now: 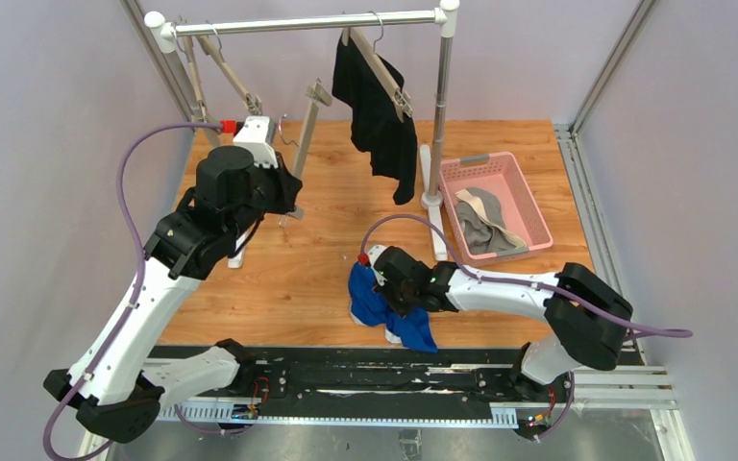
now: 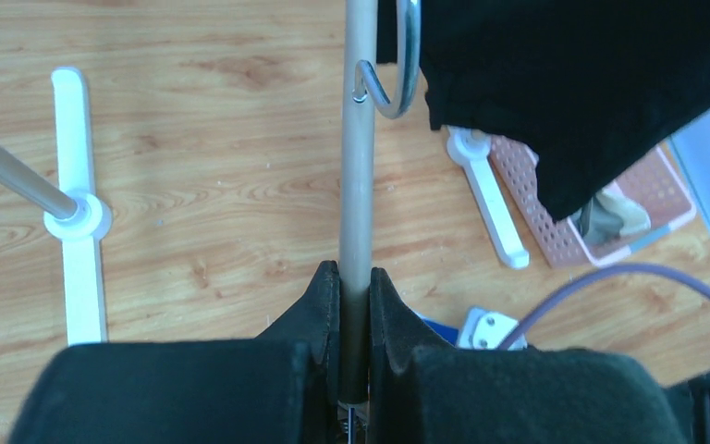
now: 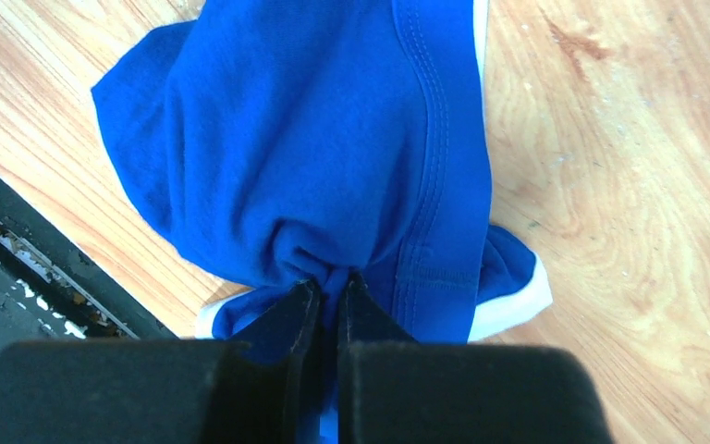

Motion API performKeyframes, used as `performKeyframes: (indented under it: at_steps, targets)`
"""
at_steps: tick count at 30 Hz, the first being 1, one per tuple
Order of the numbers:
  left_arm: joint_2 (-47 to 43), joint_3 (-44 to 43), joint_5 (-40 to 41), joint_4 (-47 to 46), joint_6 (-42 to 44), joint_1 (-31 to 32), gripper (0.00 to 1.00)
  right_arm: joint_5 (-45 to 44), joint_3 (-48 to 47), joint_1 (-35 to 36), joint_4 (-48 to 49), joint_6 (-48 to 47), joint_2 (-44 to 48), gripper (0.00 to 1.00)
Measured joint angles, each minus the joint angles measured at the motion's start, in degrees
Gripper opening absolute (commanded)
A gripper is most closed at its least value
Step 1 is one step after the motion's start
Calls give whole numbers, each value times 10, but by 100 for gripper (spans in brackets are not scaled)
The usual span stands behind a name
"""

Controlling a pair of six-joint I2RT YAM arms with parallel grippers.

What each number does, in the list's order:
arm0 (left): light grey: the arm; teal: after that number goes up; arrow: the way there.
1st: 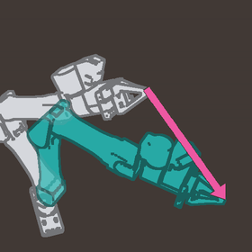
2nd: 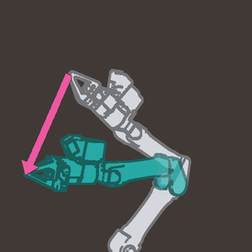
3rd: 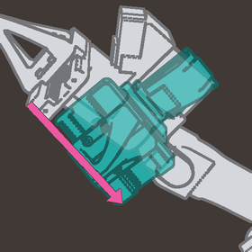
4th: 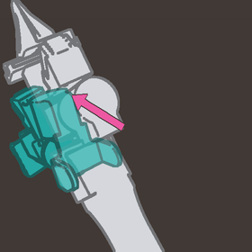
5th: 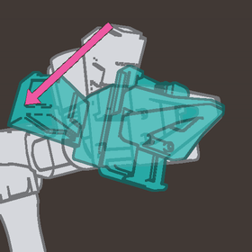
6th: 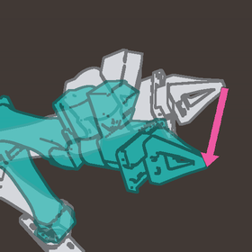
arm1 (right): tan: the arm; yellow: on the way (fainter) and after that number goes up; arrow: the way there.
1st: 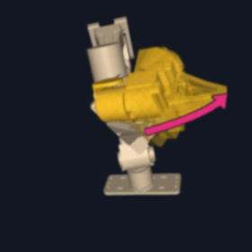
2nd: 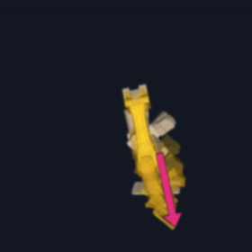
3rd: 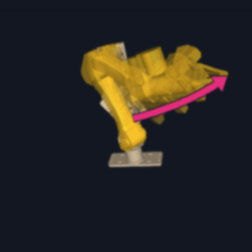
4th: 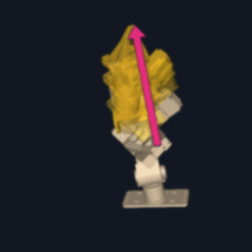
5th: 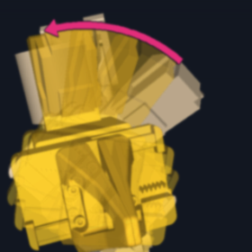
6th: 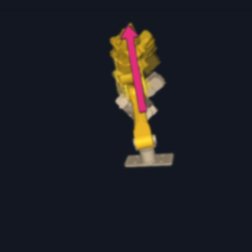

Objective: Remove the underwear clipped to the hanger

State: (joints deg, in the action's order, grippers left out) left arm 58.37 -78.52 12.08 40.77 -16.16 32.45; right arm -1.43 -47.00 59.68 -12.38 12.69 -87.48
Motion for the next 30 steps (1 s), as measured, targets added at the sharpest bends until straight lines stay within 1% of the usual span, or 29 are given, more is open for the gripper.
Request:
performKeyframes:
  at_steps: [3, 9, 10, 11, 19, 25, 30]
  targets:
    - [20, -30, 30, 1, -17, 0, 0, -16, -4, 2, -18, 2, 24, 1]
    - [76, -93, 93, 1, -42, 0, 0, -77, -30, 2, -64, 4, 128, 1]
    - [93, -109, 104, 3, -46, 0, 0, -103, -42, 2, -76, 4, 158, 1]
    - [108, -122, 112, 3, -49, 0, 0, -109, -45, 2, -77, 4, 165, 1]
    - [195, -202, 144, 14, -62, 0, 0, -245, -63, -9, -105, -21, 293, 1]
    - [213, -248, 162, 16, -64, 0, 0, -301, -86, -78, -117, -57, 348, 1]
    - [214, -266, 170, 13, -64, 0, 0, -322, -97, -148, -99, -90, 379, 1]
